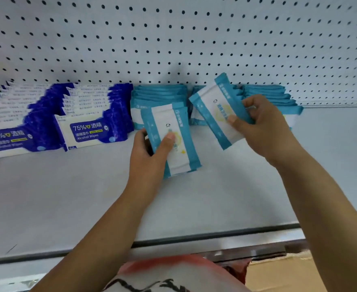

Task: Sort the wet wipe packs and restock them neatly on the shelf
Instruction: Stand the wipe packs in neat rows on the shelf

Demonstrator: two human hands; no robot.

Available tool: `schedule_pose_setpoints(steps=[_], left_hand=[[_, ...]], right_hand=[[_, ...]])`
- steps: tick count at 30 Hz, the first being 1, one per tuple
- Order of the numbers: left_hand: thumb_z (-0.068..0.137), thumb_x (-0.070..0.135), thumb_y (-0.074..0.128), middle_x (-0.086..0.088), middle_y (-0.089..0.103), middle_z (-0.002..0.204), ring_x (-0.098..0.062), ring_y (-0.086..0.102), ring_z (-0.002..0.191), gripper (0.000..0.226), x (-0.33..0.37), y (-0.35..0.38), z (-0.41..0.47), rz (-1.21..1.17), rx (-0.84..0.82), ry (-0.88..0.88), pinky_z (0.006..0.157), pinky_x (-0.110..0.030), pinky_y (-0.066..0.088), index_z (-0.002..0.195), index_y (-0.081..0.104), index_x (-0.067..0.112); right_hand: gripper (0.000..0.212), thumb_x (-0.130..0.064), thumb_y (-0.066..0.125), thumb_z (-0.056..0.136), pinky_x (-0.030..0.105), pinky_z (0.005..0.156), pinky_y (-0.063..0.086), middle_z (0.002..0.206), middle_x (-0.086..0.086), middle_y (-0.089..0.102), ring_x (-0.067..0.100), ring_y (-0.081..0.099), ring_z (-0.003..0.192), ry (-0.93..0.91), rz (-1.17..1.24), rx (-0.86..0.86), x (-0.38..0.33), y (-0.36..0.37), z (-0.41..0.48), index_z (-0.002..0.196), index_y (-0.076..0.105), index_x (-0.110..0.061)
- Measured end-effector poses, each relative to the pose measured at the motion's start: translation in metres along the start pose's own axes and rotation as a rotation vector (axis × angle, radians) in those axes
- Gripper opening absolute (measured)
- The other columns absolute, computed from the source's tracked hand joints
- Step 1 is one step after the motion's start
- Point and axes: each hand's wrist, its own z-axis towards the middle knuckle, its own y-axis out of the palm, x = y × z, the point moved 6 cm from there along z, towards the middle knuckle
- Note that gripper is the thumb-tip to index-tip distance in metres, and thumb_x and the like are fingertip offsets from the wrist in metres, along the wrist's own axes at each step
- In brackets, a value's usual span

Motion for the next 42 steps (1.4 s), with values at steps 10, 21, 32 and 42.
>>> schedule_pose_setpoints(steps=[10, 21, 32, 42], left_hand=[[0.092, 0.028, 0.073, 0.024, 0.075, 0.105, -0.001, 0.072, 0.101, 0.041, -0.005, 0.000, 0.000, 0.027, -0.041, 0.060, 0.080, -0.022, 0.059, 0.129, 0.056, 0.028], [0.080, 0.038, 0.073, 0.012, 0.075, 0.118, -0.013, 0.073, 0.108, 0.050, -0.004, -0.006, -0.007, -0.071, -0.089, 0.006, 0.093, -0.040, 0.059, 0.126, 0.058, 0.028], [0.074, 0.064, 0.060, 0.017, 0.077, 0.102, -0.006, 0.076, 0.093, 0.049, -0.009, 0.034, -0.019, 0.023, -0.246, -0.120, 0.076, -0.031, 0.061, 0.115, 0.059, 0.038], [0.095, 0.045, 0.069, 0.016, 0.074, 0.108, 0.002, 0.072, 0.090, 0.033, -0.013, 0.071, -0.004, 0.210, -0.263, -0.084, 0.072, -0.019, 0.056, 0.123, 0.060, 0.031]], right_hand=[[0.023, -0.025, 0.070, 0.092, 0.042, 0.080, 0.049, 0.105, 0.003, 0.067, 0.026, 0.058, 0.095, -0.431, -0.610, 0.026, 0.015, 0.017, 0.042, 0.110, 0.061, -0.016], [0.026, -0.031, 0.069, 0.093, 0.024, 0.076, 0.046, 0.108, 0.004, 0.061, 0.014, 0.058, 0.093, -0.448, -0.340, 0.331, 0.005, 0.024, 0.003, 0.109, 0.062, -0.012], [0.041, -0.057, 0.072, 0.078, 0.039, 0.073, 0.061, 0.090, -0.002, 0.075, 0.016, 0.072, 0.083, 0.146, 0.228, -0.075, 0.008, 0.047, -0.087, 0.096, 0.068, -0.021], [0.021, -0.026, 0.064, 0.096, 0.029, 0.072, 0.062, 0.095, 0.001, 0.078, 0.013, 0.074, 0.085, 0.271, 0.443, 0.137, 0.054, -0.022, -0.071, 0.110, 0.060, -0.010]])
